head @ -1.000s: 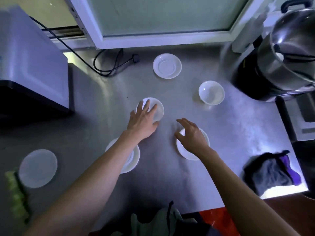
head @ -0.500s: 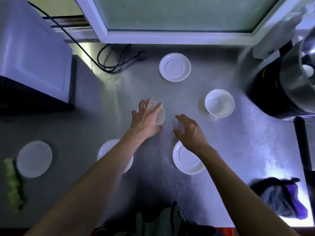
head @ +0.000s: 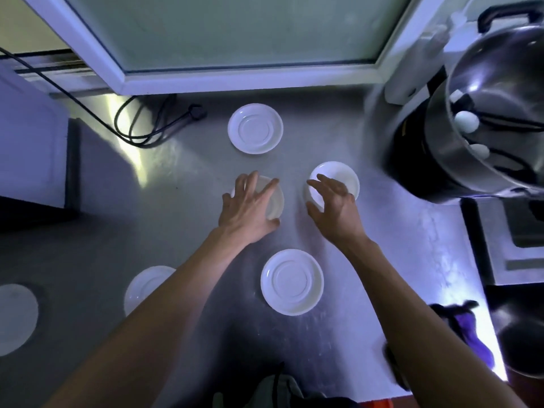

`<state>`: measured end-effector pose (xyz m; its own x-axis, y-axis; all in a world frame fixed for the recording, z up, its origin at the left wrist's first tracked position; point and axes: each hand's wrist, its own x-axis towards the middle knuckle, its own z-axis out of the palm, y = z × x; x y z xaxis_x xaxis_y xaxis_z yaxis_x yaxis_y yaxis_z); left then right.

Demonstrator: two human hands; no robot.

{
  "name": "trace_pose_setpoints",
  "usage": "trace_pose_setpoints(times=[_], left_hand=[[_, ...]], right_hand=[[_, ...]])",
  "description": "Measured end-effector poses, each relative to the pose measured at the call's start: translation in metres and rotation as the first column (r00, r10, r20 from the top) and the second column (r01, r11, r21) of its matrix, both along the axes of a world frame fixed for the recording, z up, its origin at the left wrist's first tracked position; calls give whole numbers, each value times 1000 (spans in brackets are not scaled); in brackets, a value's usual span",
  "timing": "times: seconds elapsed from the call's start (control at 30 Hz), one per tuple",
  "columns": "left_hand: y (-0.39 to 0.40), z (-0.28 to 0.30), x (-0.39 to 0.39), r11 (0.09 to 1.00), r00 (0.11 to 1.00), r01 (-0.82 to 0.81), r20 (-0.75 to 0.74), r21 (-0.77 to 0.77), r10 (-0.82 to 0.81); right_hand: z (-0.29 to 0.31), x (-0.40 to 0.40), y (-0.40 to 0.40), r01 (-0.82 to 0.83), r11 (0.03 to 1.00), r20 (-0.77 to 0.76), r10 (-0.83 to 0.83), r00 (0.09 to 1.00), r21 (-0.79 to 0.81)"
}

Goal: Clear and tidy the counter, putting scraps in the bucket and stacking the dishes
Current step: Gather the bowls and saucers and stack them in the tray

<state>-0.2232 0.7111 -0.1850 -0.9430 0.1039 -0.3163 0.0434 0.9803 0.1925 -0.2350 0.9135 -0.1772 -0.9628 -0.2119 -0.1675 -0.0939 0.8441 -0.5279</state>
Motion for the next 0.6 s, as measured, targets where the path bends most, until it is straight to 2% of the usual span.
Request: trace_pose_setpoints(times=[0.17,0.37,0.6], left_hand=[[18,-4,-10,1000,1000,26,1,-11,-25],[30,-10,-21,999,999,35,1,-28,-35],[31,-14,-20,999,1000,23,15,-42,-22]], right_hand=[[-19,-16,14,-24,991,0,24,1000,129],[-40,-34,27,-32,978,-9,34,999,208],[-56,-42,27,-50,974,14,48,999,221]])
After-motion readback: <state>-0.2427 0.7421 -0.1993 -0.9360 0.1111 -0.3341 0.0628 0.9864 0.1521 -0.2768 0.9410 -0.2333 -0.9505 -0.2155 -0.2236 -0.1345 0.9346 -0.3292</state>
